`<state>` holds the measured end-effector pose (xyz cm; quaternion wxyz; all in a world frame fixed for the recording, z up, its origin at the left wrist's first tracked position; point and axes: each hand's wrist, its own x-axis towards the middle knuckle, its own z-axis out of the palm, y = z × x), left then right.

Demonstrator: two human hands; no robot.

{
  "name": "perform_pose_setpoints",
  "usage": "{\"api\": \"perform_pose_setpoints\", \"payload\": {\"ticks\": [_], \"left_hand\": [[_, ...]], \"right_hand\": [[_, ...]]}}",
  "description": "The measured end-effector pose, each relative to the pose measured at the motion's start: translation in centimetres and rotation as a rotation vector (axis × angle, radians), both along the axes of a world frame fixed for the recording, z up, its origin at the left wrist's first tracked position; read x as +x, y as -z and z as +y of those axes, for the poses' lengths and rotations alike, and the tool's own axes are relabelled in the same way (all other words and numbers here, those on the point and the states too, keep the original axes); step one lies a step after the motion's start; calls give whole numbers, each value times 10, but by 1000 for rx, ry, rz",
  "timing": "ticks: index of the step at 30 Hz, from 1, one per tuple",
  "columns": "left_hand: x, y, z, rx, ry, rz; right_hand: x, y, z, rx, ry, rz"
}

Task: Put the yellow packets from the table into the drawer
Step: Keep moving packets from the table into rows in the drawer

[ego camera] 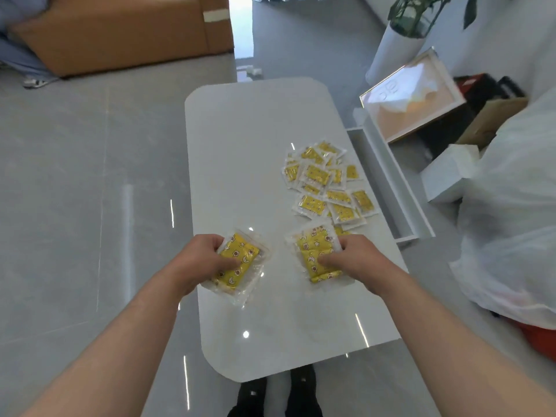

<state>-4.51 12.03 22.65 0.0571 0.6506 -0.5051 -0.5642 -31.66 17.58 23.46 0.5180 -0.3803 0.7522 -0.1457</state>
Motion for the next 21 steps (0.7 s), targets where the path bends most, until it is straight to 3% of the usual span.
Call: {"api": "perform_pose_setpoints", "payload": {"ticks": [7,21], "left_hand": [[-26,-64,15,-70,249,-37],[-168,-121,81,-175,615,16]], "right_hand": [[-14,-68,48,-23,-19,130],[-101,-119,216,-47,361,121]]}}
